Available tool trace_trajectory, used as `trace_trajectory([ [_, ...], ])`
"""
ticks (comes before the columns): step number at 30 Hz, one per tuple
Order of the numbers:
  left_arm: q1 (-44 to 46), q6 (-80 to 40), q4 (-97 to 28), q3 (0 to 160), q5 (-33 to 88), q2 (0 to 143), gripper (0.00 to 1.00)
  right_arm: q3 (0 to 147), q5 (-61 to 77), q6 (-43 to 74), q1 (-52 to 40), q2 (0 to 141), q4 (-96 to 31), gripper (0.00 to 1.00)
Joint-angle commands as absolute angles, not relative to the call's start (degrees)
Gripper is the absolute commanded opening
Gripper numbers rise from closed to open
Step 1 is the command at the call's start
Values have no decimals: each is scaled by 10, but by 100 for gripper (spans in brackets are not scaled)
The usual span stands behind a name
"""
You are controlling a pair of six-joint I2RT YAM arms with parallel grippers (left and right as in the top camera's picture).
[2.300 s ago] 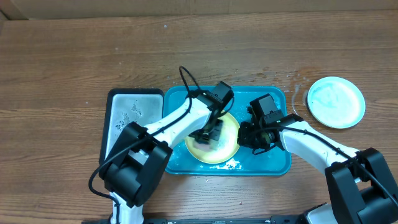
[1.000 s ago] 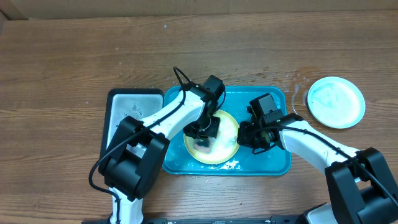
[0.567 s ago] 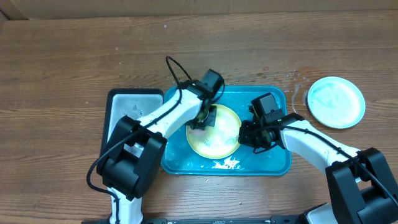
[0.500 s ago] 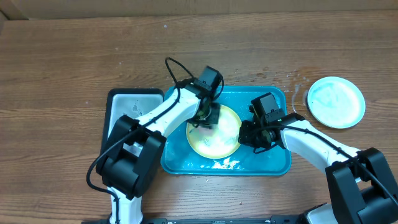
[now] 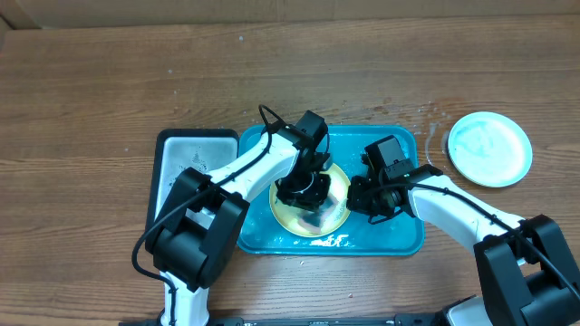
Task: Clean dirty plates on tray and stack at the side
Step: 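Scrub the yellow plate with the sponge in the left gripper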
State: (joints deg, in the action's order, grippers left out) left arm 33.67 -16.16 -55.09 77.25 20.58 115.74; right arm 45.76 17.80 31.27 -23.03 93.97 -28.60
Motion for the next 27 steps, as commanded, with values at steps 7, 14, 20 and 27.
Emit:
trace_trajectory([
  [7, 338, -274, -566, 771, -233, 1166, 4, 467, 176, 310, -231, 939, -284, 4],
  [14, 338, -261, -524, 771, -162, 1166, 4, 467, 176, 310, -231, 939, -284, 4],
  [20, 338, -159, -459, 771, 170, 1166, 4, 467, 176, 310, -231, 939, -284, 4],
  [27, 342, -153, -402, 771, 380, 1168, 4, 467, 176, 310, -231, 939, -284, 4],
])
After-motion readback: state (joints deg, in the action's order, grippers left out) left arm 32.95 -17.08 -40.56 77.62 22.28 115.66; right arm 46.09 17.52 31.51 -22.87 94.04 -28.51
